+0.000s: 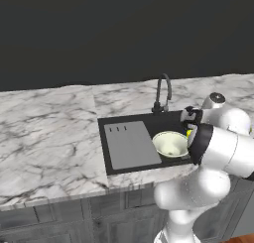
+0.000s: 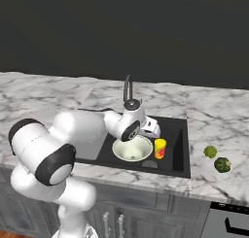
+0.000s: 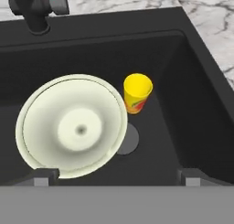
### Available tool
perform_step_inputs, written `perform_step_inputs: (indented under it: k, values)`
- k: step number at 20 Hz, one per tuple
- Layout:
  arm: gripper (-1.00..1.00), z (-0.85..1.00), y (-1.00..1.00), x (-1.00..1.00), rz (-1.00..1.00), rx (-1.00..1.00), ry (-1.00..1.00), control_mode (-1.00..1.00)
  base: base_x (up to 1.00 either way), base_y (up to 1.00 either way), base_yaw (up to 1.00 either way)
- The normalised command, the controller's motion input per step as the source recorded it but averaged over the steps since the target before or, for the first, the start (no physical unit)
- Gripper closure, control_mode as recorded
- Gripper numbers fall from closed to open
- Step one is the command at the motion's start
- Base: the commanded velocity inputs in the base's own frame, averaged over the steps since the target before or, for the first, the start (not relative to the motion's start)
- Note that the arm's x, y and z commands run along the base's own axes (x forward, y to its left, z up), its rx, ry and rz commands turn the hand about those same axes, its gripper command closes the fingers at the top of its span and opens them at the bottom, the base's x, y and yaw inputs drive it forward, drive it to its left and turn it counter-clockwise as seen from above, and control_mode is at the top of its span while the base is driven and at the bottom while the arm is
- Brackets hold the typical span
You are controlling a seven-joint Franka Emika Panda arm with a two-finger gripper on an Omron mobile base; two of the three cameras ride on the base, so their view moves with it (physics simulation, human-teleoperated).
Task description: Remove the broccoli and broccoli from the sink. Then move the bowl and cup from the counter to the sink for washing.
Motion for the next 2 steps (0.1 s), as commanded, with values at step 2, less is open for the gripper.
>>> perform_step_inputs:
  k: [2]
  values:
    - [-1.0,0.3,0.1,-0.31,0.0,0.0,-0.01,-1.0,0.0,0.0,0.0]
